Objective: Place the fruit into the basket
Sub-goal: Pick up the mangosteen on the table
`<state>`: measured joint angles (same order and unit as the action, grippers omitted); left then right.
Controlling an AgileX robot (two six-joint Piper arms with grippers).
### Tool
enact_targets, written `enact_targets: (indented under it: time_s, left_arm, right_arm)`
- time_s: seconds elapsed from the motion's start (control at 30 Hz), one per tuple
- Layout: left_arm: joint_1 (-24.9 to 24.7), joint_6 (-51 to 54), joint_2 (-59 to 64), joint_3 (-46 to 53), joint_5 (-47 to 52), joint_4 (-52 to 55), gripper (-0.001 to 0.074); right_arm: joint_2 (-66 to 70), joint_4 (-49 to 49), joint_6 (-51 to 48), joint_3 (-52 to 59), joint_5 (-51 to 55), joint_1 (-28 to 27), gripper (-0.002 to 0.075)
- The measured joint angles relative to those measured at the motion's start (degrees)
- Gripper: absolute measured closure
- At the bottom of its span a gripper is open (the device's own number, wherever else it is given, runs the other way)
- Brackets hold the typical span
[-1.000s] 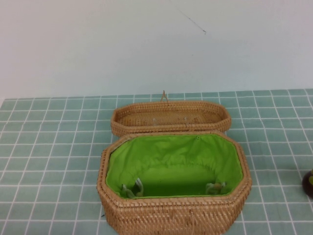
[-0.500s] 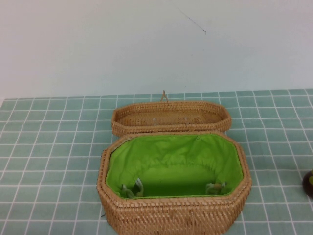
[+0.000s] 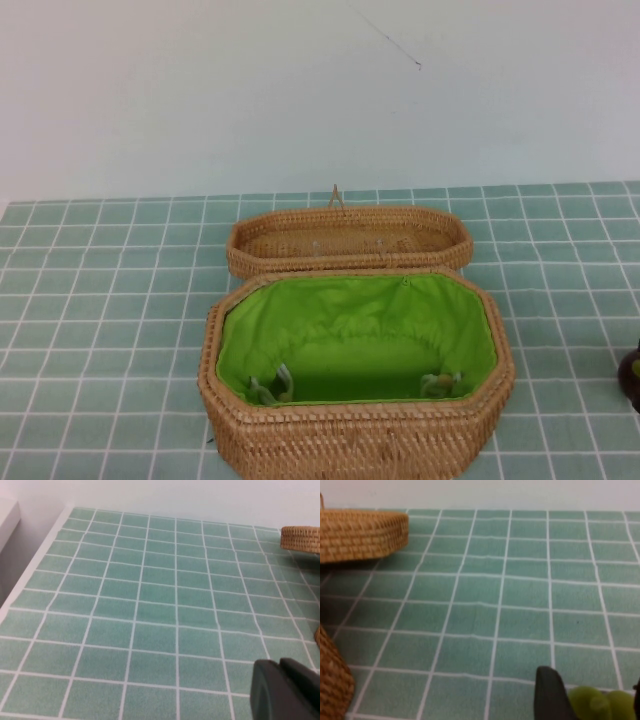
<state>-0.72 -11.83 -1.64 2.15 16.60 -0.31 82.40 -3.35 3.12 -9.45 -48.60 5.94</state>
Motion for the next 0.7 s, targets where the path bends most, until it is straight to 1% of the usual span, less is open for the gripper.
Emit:
enact_targets:
  time_s: [0.1,0.17,0.2,0.33,0.4,0.5,0.7]
  left_arm:
    - [0.0,0.0,0.0,0.0,0.0,0.0,0.0735]
    - [0.0,0.0,0.0,0.0,0.0,0.0,0.0735]
    - [0.0,0.0,0.0,0.0,0.0,0.0,0.0735]
    - [0.0,0.0,0.0,0.0,0.0,0.0,0.0735]
    - [0.0,0.0,0.0,0.0,0.0,0.0,0.0735]
    - [0.0,0.0,0.0,0.0,0.0,0.0,0.0735]
    - [0.0,0.0,0.0,0.0,0.0,0.0,0.0735]
  right_arm:
    - [3.1,0.0,0.0,0.0,-1.9,0.0,0.0382]
    - [4.6,0.0,0.0,0.0,-3.3,0.0,0.0412]
    - [4.9,0.0,0.0,-0.1,-3.7,0.0,0.0438]
    - [5.2,0.4,0.1,-0.4,-0.7,0.0,0.0639]
    - [5.2,1.1,0.1,-0.4,0.9,0.0,0.0687]
    - [5.2,1.3,0.3,-0.4,0.6,0.0,0.0711]
    - [5.0,-1.3,2.7,-0.4,-3.0,0.0,0.072]
